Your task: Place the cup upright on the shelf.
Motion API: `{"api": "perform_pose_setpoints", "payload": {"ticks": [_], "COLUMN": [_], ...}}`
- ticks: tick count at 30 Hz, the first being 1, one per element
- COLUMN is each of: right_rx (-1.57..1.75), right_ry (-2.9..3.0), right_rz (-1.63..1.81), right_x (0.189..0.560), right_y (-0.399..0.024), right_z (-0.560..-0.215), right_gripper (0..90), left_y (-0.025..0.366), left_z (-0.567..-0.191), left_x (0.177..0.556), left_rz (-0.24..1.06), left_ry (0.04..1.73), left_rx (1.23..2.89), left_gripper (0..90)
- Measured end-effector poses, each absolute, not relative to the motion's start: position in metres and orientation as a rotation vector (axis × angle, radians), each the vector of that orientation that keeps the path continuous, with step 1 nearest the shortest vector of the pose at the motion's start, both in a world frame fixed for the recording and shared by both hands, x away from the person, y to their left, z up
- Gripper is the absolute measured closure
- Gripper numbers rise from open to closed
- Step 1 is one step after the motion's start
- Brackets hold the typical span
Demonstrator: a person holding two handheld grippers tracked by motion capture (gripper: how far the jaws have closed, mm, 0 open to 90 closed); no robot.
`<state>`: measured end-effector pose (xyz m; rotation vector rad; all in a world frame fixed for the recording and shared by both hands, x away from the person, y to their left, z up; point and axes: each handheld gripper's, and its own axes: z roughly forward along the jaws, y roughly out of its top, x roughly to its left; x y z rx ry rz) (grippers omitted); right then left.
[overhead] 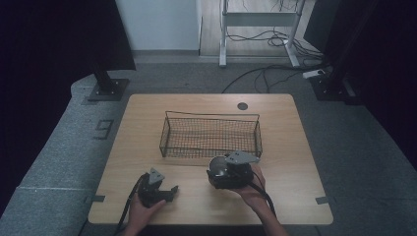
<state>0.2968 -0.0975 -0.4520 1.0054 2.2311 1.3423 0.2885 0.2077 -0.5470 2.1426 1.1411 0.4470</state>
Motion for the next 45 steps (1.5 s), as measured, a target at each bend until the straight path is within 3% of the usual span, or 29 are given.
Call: {"api": "perform_pose_setpoints", "payload": {"ticks": [45], "right_rx": [1.000], "right_ry": [2.200], "right_rz": [1.337], "right_x": [0.322], "right_y": [-0.102], "right_z": [-0.420], "right_gripper": [13.5], "left_y": [0.208], "left_z": [-0.547], "left_x": [0.289], "left_rz": [0.447], "left_ry": [1.139], "left_rx": [2.146], "left_gripper": [16.6]}}
